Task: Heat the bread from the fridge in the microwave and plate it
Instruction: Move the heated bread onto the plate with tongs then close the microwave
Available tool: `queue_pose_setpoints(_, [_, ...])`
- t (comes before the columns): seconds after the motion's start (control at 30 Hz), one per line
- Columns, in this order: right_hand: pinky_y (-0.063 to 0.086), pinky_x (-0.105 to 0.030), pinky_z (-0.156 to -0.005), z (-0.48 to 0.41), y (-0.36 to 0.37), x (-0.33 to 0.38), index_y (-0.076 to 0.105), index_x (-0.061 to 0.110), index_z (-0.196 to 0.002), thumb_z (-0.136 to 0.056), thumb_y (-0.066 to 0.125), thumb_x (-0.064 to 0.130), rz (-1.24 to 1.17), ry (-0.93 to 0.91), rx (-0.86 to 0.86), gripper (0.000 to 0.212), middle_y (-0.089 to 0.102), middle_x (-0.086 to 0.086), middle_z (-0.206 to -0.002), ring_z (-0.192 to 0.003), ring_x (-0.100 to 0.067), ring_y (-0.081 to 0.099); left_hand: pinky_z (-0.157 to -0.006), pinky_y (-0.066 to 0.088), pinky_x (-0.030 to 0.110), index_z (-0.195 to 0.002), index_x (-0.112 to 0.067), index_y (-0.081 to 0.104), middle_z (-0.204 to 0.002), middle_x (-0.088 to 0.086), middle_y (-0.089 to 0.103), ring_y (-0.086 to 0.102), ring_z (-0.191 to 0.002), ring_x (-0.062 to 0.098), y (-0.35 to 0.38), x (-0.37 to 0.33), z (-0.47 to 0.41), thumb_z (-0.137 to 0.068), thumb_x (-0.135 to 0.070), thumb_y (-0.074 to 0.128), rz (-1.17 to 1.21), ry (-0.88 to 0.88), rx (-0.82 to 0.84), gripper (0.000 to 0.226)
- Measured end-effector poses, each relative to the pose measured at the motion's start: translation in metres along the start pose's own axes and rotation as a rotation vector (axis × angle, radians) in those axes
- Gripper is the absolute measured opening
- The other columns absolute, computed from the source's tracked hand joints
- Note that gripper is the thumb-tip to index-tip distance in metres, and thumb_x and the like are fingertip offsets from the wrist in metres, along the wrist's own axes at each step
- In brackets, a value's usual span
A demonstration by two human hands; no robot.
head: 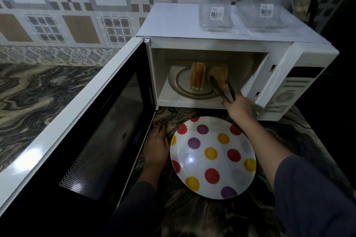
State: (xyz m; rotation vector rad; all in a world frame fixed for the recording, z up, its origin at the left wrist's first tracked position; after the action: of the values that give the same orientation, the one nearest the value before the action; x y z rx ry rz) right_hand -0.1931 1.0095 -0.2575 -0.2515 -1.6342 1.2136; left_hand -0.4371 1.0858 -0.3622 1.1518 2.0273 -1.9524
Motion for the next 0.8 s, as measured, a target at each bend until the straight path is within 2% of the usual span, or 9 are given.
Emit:
queue_pose_setpoints(0.13, [0.05,-0.039,-0.081,0.032,-0.009,-0.007,0.055,0.013,-0.124,-0.089,0.057,0.029,-0.071,-0.052,-0.034,0.039,0.064,-0.015,-0.111,-0.1,-0.035,0.059,-0.114,0.023,0.031,-0.139,-0.005,0.042,-0.148,0.014,0.038,0.034,-0.138,0.026,-0.002,-0.001,0.006,-0.093,-0.009,0.043,-0.023,0.018,0.036,0.046])
queue_pose_setpoints(0.2, [0.051,-0.041,-0.084,0.049,-0.012,-0.012,0.06,0.014,-0.119,-0.088,0.059,0.031,-0.109,-0.048,-0.037,0.035,0.066,-0.012,-0.11,-0.1,-0.033,0.061,-0.114,0.022,0.032,-0.14,-0.006,0.04,-0.148,0.015,0.037,0.034,-0.138,0.027,-0.004,-0.002,0.017,-0.094,-0.013,0.041,-0.036,0.018,0.051,0.046])
queue_pose_setpoints(0.27, [0.051,-0.036,-0.078,0.068,-0.017,-0.02,0.062,0.011,-0.112,-0.088,0.06,0.032,-0.146,-0.02,-0.031,0.032,0.066,-0.01,-0.107,-0.096,-0.03,0.061,-0.115,0.019,0.032,-0.141,-0.006,0.038,-0.148,0.017,0.037,0.033,-0.138,0.028,-0.009,-0.005,0.033,-0.096,-0.019,0.036,-0.04,0.012,0.061,0.047])
queue_pose_setpoints(0.37, [0.04,-0.025,-0.07,0.103,-0.025,-0.034,0.061,0.007,-0.111,-0.088,0.06,0.027,-0.176,-0.027,-0.022,0.03,0.065,-0.012,-0.103,-0.093,-0.028,0.061,-0.115,0.016,0.027,-0.141,-0.005,0.036,-0.149,0.015,0.035,0.03,-0.14,0.025,-0.014,-0.011,0.059,-0.096,-0.018,0.037,0.002,0.009,0.073,0.046])
queue_pose_setpoints(0.47, [0.043,-0.028,-0.07,0.136,-0.026,-0.058,0.061,0.006,-0.109,-0.087,0.061,0.027,-0.178,-0.015,0.003,0.031,0.065,-0.013,-0.106,-0.096,-0.03,0.062,-0.115,0.018,0.031,-0.14,-0.004,0.038,-0.149,0.015,0.035,0.031,-0.139,0.026,-0.014,-0.014,0.081,-0.096,-0.015,0.039,-0.01,-0.013,0.062,0.046])
queue_pose_setpoints(0.57, [0.047,-0.033,-0.072,0.162,-0.023,-0.083,0.06,0.008,-0.112,-0.086,0.061,0.033,-0.125,0.016,0.034,0.036,0.065,-0.015,-0.106,-0.097,-0.032,0.062,-0.117,0.014,0.037,-0.142,-0.004,0.033,-0.151,0.015,0.032,0.025,-0.142,0.025,-0.011,-0.015,0.101,-0.098,-0.018,0.034,-0.097,-0.021,0.065,0.047])
queue_pose_setpoints(0.7, [0.039,-0.028,-0.067,0.193,-0.017,-0.107,0.058,0.009,-0.118,-0.088,0.059,0.034,-0.078,0.048,0.046,0.039,0.064,-0.014,-0.106,-0.096,-0.032,0.061,-0.118,0.009,0.035,-0.145,-0.006,0.026,-0.154,0.011,0.026,0.017,-0.145,0.021,-0.008,-0.018,0.117,-0.1,-0.02,0.028,-0.176,0.015,0.083,0.048])
queue_pose_setpoints(0.8, [0.042,-0.03,-0.067,0.207,-0.011,-0.115,0.058,0.008,-0.115,-0.088,0.058,0.034,-0.081,0.075,0.035,0.037,0.064,-0.014,-0.106,-0.095,-0.032,0.061,-0.118,0.009,0.035,-0.146,-0.006,0.024,-0.155,0.011,0.024,0.015,-0.145,0.021,-0.008,-0.017,0.122,-0.1,-0.02,0.027,-0.198,0.035,0.084,0.048])
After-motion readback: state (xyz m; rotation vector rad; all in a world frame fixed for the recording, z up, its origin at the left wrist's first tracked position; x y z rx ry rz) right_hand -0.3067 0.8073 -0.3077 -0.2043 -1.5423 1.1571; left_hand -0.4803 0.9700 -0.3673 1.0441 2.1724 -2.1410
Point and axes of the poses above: each hand's wrist, its own z-axis away from the middle knuckle, its own y-axis out of the palm, x = y × z, the point moved 3 cm from there along -z, towards the middle knuckle
